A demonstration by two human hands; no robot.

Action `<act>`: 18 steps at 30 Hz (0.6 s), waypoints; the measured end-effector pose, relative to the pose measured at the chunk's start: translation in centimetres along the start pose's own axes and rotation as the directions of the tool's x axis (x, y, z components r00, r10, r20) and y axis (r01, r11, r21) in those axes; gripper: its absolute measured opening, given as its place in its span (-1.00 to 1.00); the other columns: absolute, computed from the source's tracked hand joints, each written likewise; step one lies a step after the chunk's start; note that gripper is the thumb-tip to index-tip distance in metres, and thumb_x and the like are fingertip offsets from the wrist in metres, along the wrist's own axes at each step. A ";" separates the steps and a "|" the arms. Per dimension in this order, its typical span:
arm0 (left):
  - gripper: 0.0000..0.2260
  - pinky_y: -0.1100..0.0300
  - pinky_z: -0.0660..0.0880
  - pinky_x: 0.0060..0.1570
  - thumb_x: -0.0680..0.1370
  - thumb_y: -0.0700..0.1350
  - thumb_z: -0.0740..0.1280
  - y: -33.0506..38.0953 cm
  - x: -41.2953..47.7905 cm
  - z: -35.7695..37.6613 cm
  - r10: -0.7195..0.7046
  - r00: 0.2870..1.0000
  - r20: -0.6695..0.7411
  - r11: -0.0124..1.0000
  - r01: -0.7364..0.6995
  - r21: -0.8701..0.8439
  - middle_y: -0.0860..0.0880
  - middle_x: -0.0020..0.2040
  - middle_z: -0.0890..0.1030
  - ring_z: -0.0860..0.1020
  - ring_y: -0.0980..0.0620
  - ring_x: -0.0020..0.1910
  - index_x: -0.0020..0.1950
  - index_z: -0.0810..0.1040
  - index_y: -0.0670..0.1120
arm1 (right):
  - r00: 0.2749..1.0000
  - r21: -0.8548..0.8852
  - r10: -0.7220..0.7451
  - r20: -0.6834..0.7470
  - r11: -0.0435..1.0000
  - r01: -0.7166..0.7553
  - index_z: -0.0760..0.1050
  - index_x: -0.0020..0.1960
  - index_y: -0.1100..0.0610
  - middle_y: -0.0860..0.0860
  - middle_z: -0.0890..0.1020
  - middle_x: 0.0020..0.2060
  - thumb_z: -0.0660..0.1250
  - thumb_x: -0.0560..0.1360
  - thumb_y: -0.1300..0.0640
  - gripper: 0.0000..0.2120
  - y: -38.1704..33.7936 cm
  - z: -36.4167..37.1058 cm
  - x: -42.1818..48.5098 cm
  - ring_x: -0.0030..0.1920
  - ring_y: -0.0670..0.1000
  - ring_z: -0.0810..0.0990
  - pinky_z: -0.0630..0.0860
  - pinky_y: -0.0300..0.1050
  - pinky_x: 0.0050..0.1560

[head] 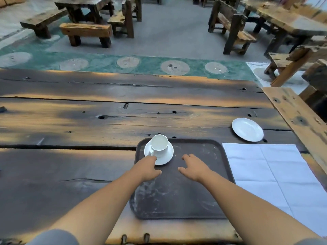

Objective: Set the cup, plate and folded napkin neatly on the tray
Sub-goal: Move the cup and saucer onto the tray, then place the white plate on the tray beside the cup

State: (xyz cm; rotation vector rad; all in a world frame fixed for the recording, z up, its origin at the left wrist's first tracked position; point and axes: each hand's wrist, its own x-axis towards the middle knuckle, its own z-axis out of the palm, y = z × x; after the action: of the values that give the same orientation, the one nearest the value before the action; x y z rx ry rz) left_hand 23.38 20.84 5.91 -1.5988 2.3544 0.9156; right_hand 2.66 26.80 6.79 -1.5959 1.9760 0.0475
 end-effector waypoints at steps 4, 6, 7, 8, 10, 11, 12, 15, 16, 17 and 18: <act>-0.53 -0.02 0.50 0.21 0.51 0.06 0.35 3.3 0.6 0.4 0.023 0.999 0.022 1.000 -0.023 0.006 -0.15 0.26 0.57 0.54 -0.15 0.24 0.31 0.47 -0.19 | 0.999 0.026 0.032 -0.027 0.999 -0.031 0.37 0.41 0.16 0.14 0.46 0.34 0.24 0.54 -0.09 -0.48 2.7 -0.9 -1.1 0.30 0.16 0.49 0.46 0.06 0.27; -0.55 0.02 0.49 0.19 0.52 0.06 0.35 5.5 1.1 0.8 0.045 0.999 0.030 0.999 -0.046 0.018 -0.14 0.24 0.58 0.54 -0.15 0.23 0.30 0.47 -0.18 | 0.999 0.032 0.030 -0.035 0.999 -0.029 0.38 0.42 0.16 0.14 0.47 0.36 0.24 0.54 -0.08 -0.48 4.6 -1.8 -1.5 0.31 0.15 0.49 0.46 0.03 0.27; -0.56 0.05 0.49 0.16 0.52 0.06 0.35 6.8 1.5 1.1 0.055 0.998 0.030 0.998 -0.056 0.026 -0.14 0.23 0.59 0.54 -0.15 0.22 0.29 0.48 -0.17 | 0.999 0.036 0.027 -0.040 0.999 -0.026 0.38 0.43 0.16 0.14 0.47 0.36 0.24 0.54 -0.08 -0.47 5.8 -2.3 -1.6 0.32 0.15 0.49 0.46 0.02 0.28; -0.57 0.06 0.49 0.14 0.52 0.05 0.35 8.2 2.0 1.4 0.061 0.998 0.030 0.998 -0.062 0.032 -0.14 0.22 0.59 0.54 -0.15 0.22 0.29 0.48 -0.17 | 0.999 0.041 0.027 -0.045 0.999 -0.025 0.38 0.43 0.16 0.14 0.47 0.37 0.24 0.54 -0.07 -0.47 7.1 -2.9 -1.6 0.33 0.14 0.49 0.45 0.01 0.29; -0.55 0.04 0.49 0.18 0.52 0.06 0.34 11.3 3.1 2.1 0.066 0.997 0.025 0.997 -0.067 0.048 -0.13 0.27 0.58 0.54 -0.15 0.24 0.32 0.47 -0.16 | 0.998 0.048 0.030 -0.054 0.998 -0.027 0.38 0.43 0.16 0.13 0.48 0.37 0.24 0.54 -0.07 -0.47 10.0 -4.2 -1.9 0.33 0.14 0.49 0.46 0.01 0.28; -0.54 0.04 0.48 0.20 0.52 0.07 0.33 12.9 3.7 2.5 0.062 0.998 0.024 0.997 -0.063 0.050 -0.12 0.30 0.57 0.53 -0.14 0.26 0.34 0.46 -0.14 | 0.998 0.048 0.029 -0.059 0.998 -0.027 0.39 0.43 0.16 0.13 0.49 0.35 0.24 0.53 -0.06 -0.47 11.6 -4.9 -1.9 0.32 0.14 0.50 0.47 0.01 0.27; -0.52 0.05 0.48 0.23 0.52 0.08 0.32 14.6 4.2 3.0 0.057 0.998 0.026 0.997 -0.058 0.047 -0.11 0.32 0.56 0.52 -0.12 0.29 0.37 0.45 -0.12 | 0.998 0.050 0.030 -0.062 0.998 -0.027 0.40 0.41 0.17 0.14 0.51 0.33 0.24 0.53 -0.06 -0.48 13.3 -5.6 -2.0 0.30 0.14 0.51 0.48 0.01 0.25; -0.49 0.04 0.46 0.27 0.51 0.10 0.32 20.0 6.1 4.4 0.059 0.997 0.050 0.996 -0.063 0.065 -0.09 0.37 0.53 0.49 -0.10 0.34 0.42 0.43 -0.08 | 0.995 0.063 0.043 -0.087 0.997 -0.037 0.46 0.32 0.20 0.14 0.56 0.21 0.25 0.53 -0.04 -0.55 18.8 -7.9 -1.8 0.19 0.14 0.54 0.51 0.02 0.17; -0.48 0.03 0.46 0.27 0.51 0.11 0.32 21.8 6.8 4.8 0.064 0.996 0.059 0.995 -0.068 0.072 -0.08 0.37 0.53 0.49 -0.10 0.34 0.42 0.43 -0.08 | 0.995 0.077 0.051 -0.087 0.996 -0.044 0.45 0.32 0.19 0.13 0.56 0.22 0.25 0.54 -0.04 -0.56 20.6 -8.6 -1.8 0.19 0.14 0.54 0.51 0.02 0.17; -0.49 0.02 0.46 0.27 0.51 0.11 0.31 23.6 7.4 5.3 0.066 0.996 0.065 0.995 -0.071 0.069 -0.07 0.36 0.54 0.50 -0.09 0.33 0.41 0.44 -0.08 | 0.995 0.093 0.058 -0.085 0.994 -0.050 0.43 0.34 0.18 0.12 0.54 0.25 0.24 0.55 -0.04 -0.55 22.3 -9.3 -1.6 0.22 0.12 0.53 0.49 0.02 0.19; -0.51 0.01 0.47 0.27 0.51 0.11 0.31 25.3 8.0 5.7 0.070 0.995 0.072 0.995 -0.074 0.062 -0.06 0.34 0.55 0.50 -0.08 0.31 0.39 0.46 -0.08 | 0.994 0.106 0.064 -0.085 0.993 -0.055 0.41 0.38 0.16 0.11 0.52 0.29 0.24 0.56 -0.03 -0.54 24.0 -10.0 -1.5 0.25 0.11 0.51 0.48 0.01 0.21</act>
State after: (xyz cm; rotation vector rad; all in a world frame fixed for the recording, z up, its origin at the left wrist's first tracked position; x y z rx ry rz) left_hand -3.54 23.94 7.89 -1.4435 2.3822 0.8845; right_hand -23.07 30.99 7.83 -1.4959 2.0586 -0.1026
